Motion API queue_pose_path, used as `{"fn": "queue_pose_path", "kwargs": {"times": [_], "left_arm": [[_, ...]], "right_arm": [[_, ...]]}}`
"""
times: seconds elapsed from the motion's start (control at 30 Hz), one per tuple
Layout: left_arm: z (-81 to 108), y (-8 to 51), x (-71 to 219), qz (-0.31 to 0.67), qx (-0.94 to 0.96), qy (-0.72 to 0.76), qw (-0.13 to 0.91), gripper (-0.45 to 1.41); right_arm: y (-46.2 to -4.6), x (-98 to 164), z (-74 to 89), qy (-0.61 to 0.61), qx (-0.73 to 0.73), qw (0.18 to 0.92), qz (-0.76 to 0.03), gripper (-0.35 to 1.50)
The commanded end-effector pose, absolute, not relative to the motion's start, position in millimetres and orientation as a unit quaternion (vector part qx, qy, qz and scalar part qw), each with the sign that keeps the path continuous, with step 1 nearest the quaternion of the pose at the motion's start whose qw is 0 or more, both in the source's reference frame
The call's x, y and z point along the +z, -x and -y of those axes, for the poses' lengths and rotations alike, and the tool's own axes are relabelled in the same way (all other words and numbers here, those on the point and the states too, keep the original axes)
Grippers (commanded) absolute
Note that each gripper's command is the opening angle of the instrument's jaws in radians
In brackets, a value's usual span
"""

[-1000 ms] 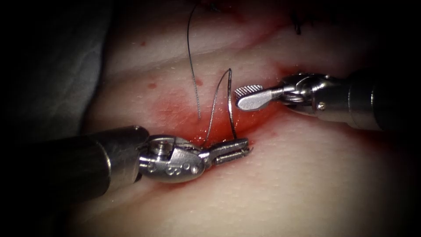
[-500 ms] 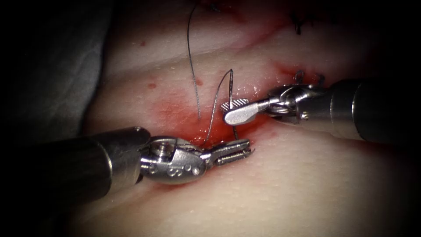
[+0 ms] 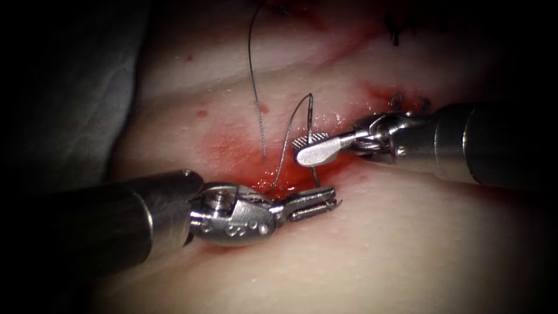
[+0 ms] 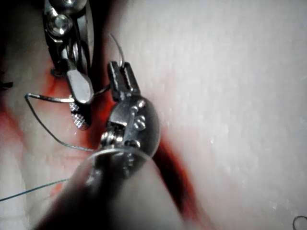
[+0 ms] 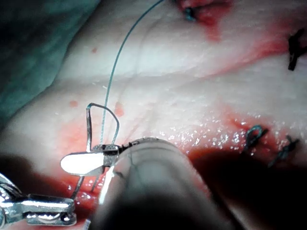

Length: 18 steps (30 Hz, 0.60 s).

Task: Wound Closure
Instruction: Pass needle from left hand to right gripper

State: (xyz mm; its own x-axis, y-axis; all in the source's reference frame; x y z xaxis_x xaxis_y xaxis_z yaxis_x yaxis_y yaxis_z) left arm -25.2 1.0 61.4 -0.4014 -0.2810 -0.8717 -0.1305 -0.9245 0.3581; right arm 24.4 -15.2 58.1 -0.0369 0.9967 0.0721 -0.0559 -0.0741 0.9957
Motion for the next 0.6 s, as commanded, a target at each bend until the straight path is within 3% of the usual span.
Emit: {"fn": "queue_pose_path", "kwargs": {"times": [0.03, 0.33, 0.4, 0.43, 0.6], "left_arm": [[-0.8, 25.7, 62.0, 0.188, -0.815, -0.546, 0.046, -0.45], [-0.7, 25.8, 61.9, 0.188, -0.815, -0.546, 0.047, -0.45], [-0.7, 25.9, 61.9, 0.188, -0.815, -0.546, 0.047, -0.45], [-0.7, 25.9, 61.9, 0.188, -0.815, -0.546, 0.047, -0.45], [-0.7, 25.9, 61.9, 0.188, -0.815, -0.546, 0.047, -0.45]], "right_arm": [[-25.3, 58.5, 15.2, -0.495, 0.54, 0.486, -0.476, 0.74], [-25.3, 58.6, 14.8, -0.487, 0.55, 0.484, -0.477, 0.41], [-25.3, 58.6, 14.8, -0.486, 0.55, 0.484, -0.477, -0.26], [-25.3, 58.7, 14.9, -0.486, 0.549, 0.483, -0.478, -0.35], [-25.2, 58.7, 14.9, -0.468, 0.551, 0.501, -0.477, -0.35]]}}
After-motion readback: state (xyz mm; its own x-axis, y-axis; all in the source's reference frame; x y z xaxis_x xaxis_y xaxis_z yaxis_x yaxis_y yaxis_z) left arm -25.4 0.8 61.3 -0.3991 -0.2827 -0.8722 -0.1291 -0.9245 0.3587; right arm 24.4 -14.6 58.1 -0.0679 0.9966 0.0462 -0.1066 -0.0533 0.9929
